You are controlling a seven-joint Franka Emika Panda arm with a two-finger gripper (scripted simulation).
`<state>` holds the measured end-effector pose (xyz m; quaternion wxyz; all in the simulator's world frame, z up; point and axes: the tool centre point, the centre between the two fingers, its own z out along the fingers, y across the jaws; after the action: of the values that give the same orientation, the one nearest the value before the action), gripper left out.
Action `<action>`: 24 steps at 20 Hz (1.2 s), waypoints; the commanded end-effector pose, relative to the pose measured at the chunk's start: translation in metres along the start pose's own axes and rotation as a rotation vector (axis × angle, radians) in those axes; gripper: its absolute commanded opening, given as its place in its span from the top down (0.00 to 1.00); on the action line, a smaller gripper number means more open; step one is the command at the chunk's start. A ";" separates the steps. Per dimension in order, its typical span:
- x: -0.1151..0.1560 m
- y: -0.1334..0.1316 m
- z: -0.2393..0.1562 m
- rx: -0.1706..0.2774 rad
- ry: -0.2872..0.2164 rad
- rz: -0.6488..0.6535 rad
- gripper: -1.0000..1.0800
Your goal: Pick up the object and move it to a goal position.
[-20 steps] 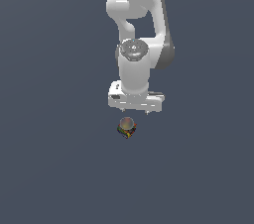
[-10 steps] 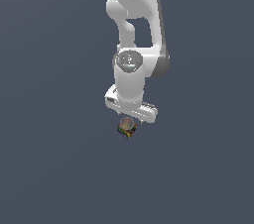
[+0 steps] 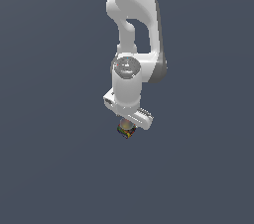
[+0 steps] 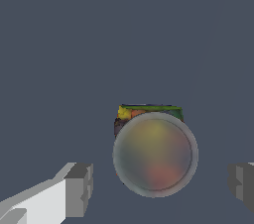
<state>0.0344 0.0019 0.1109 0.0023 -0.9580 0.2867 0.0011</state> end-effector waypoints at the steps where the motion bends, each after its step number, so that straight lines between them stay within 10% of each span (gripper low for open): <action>1: 0.002 0.001 0.002 -0.002 0.002 0.022 0.04; 23: 0.003 0.001 0.053 -0.004 0.003 0.033 0.04; 24: 0.003 0.001 0.053 -0.004 0.003 0.033 1.00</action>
<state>0.0351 -0.0003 0.0582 -0.0001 -0.9532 0.3023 0.0006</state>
